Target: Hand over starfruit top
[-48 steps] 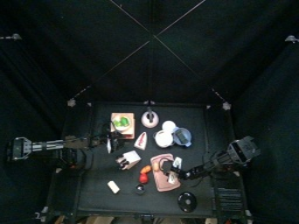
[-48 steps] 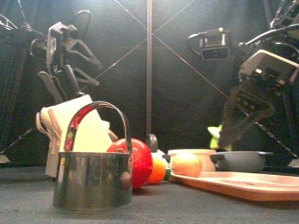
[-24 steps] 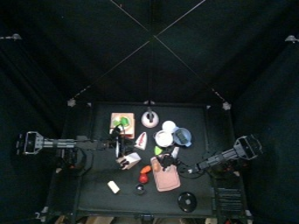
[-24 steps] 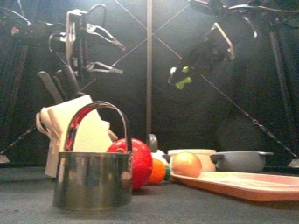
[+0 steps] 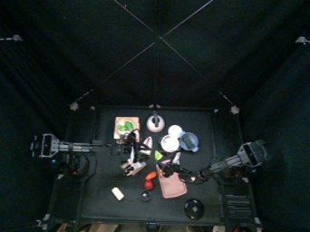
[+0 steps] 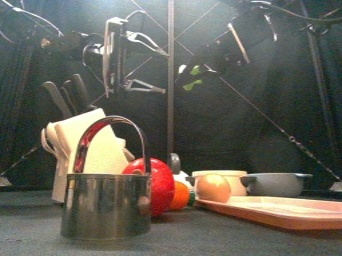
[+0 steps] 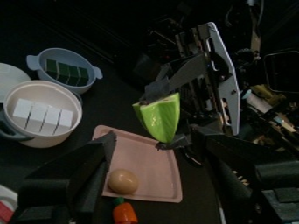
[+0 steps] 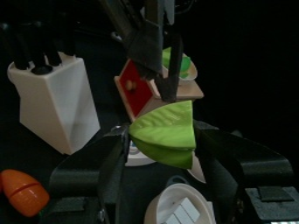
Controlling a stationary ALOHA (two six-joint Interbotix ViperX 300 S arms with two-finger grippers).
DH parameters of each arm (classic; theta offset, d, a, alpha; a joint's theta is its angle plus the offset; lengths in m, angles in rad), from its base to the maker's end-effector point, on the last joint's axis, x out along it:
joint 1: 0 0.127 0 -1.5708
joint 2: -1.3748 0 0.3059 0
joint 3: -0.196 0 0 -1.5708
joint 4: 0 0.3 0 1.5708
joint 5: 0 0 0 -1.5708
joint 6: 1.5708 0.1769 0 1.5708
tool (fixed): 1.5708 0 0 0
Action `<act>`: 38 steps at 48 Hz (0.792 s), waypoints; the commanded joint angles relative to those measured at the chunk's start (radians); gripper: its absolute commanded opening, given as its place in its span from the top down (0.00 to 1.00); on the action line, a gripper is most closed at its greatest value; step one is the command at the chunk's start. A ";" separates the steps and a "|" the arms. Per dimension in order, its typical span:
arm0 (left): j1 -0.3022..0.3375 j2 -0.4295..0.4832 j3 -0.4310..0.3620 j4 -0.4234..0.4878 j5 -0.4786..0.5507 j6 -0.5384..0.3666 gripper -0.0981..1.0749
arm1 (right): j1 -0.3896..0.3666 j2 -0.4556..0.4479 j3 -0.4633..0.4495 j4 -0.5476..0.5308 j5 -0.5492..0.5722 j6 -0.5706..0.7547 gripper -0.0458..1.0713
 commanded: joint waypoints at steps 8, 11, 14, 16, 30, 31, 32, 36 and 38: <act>-0.003 0.072 -0.067 -0.011 -0.064 0.000 0.04 | 0.002 -0.018 -0.025 -0.008 0.006 0.002 0.31; -0.003 0.087 -0.078 -0.011 -0.072 0.000 0.04 | 0.002 -0.017 -0.023 -0.008 0.006 0.002 0.31; -0.003 0.103 -0.091 -0.011 -0.075 0.000 0.04 | 0.002 -0.017 -0.021 -0.006 0.005 0.002 0.31; -0.003 0.110 -0.095 -0.011 -0.075 0.000 0.04 | 0.002 -0.017 -0.020 -0.005 0.006 0.002 0.31; -0.002 0.149 -0.104 -0.012 -0.110 0.000 0.06 | 0.000 -0.017 -0.017 -0.005 0.006 0.002 0.31; -0.003 0.149 -0.106 -0.014 -0.117 0.000 0.07 | 0.000 -0.017 -0.017 -0.003 0.006 0.002 0.31; -0.002 0.149 -0.104 -0.014 -0.120 0.000 0.08 | 0.000 -0.017 -0.017 -0.005 0.006 0.002 0.31; -0.003 0.150 -0.103 -0.014 -0.129 0.000 0.14 | -0.002 -0.017 -0.017 -0.003 0.006 0.002 0.31; -0.002 0.150 -0.103 -0.012 -0.130 0.000 0.17 | -0.002 -0.017 -0.017 -0.003 0.006 0.002 0.31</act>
